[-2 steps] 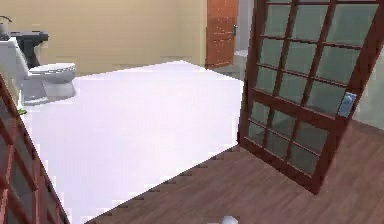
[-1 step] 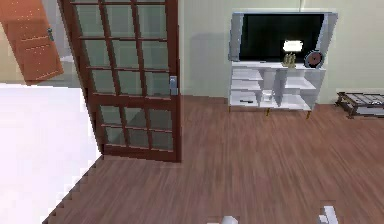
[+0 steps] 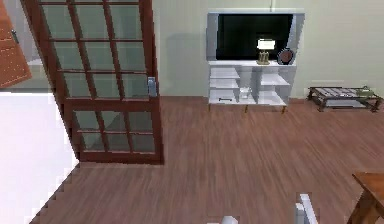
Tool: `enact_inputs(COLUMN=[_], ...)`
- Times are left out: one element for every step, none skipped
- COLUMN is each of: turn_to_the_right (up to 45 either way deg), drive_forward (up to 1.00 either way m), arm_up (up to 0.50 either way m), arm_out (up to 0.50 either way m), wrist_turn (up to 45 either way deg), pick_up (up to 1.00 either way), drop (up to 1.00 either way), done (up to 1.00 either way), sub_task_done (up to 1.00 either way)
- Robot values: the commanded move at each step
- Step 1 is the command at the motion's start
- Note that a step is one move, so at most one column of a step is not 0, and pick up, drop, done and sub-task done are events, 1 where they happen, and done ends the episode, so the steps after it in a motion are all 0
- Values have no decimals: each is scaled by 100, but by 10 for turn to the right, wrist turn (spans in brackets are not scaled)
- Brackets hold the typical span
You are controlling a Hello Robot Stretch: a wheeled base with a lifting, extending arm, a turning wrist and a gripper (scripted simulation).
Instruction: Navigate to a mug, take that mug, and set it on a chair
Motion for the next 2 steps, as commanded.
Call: enact_inputs(turn_to_the_right=[0,450], drive_forward=[65,0], arm_up=[0,0], arm_out=[0,0], wrist_turn=[0,0], pick_up=[0,0], drop=[0,0], done=[0,0], sub_task_done=[0,0])
